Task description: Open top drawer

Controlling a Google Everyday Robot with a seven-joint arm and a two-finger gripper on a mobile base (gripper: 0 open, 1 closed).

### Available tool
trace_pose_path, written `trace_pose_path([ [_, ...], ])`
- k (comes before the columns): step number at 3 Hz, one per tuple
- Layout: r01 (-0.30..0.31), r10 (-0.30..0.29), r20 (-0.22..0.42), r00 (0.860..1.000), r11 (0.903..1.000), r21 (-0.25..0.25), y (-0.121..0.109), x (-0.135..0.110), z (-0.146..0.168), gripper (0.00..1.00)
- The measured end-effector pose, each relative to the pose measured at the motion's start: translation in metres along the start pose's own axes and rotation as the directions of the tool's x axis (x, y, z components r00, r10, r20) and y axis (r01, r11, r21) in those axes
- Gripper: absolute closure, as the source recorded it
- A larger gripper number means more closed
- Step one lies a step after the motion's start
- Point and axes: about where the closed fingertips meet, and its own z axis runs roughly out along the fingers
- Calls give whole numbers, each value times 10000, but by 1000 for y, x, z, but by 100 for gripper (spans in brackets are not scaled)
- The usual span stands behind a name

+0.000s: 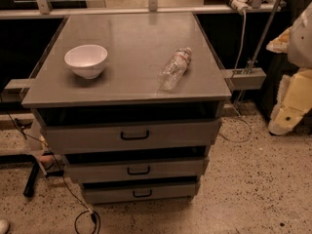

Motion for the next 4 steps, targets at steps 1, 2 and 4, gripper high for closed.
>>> trace_pose_path([
  [1, -1, 1, 1, 10000, 10000, -1, 0, 0, 0, 0],
  [2, -57, 58, 90, 9999, 9999, -106, 7, -3, 8, 0],
  [4, -38, 93, 457, 9989, 9928, -1197, 36, -16, 81, 0],
])
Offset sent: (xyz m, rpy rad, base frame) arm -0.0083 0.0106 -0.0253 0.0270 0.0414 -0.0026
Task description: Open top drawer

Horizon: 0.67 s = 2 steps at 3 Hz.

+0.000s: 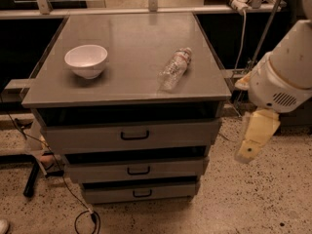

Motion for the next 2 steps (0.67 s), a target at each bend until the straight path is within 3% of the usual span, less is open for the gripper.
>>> trace_pose_path([
  [1, -343, 343, -18, 9994, 9946, -983, 10, -2, 37, 0],
  [2, -361, 360, -20, 9993, 9943, -1006, 10, -1, 38, 0],
])
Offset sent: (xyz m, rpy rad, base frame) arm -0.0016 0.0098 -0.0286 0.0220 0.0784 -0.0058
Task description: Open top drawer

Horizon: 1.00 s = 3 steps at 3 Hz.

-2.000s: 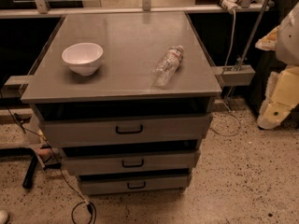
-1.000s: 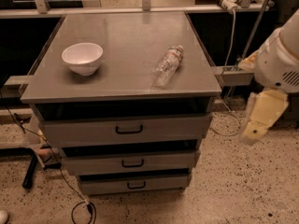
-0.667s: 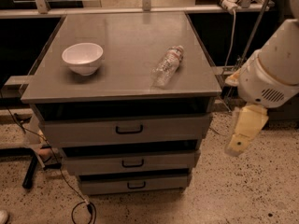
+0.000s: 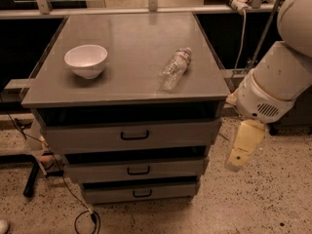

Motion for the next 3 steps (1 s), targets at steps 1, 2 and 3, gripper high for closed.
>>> trace_pose_path([
  [1, -127, 137, 240, 9996, 9991, -397, 8, -1, 24, 0],
  [2, -525, 554, 489, 9973, 9968, -599, 11, -3, 65, 0],
  [3, -701, 735, 775, 9943, 9965, -451, -1, -14, 98, 0],
])
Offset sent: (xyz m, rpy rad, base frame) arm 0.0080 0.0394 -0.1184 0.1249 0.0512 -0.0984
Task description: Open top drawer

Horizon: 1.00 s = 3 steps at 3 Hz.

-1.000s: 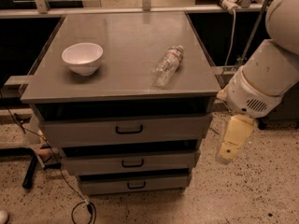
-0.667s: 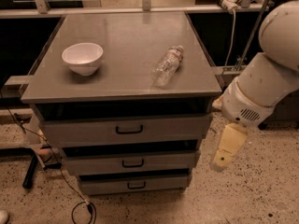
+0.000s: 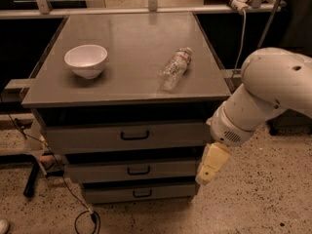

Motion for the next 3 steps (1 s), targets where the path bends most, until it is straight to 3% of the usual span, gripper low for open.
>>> trace_pose_path([
  [1, 53, -57, 141, 9999, 9997, 249, -14, -9, 15, 0],
  [3, 273, -281, 389, 9988, 9994, 235, -35, -30, 53, 0],
])
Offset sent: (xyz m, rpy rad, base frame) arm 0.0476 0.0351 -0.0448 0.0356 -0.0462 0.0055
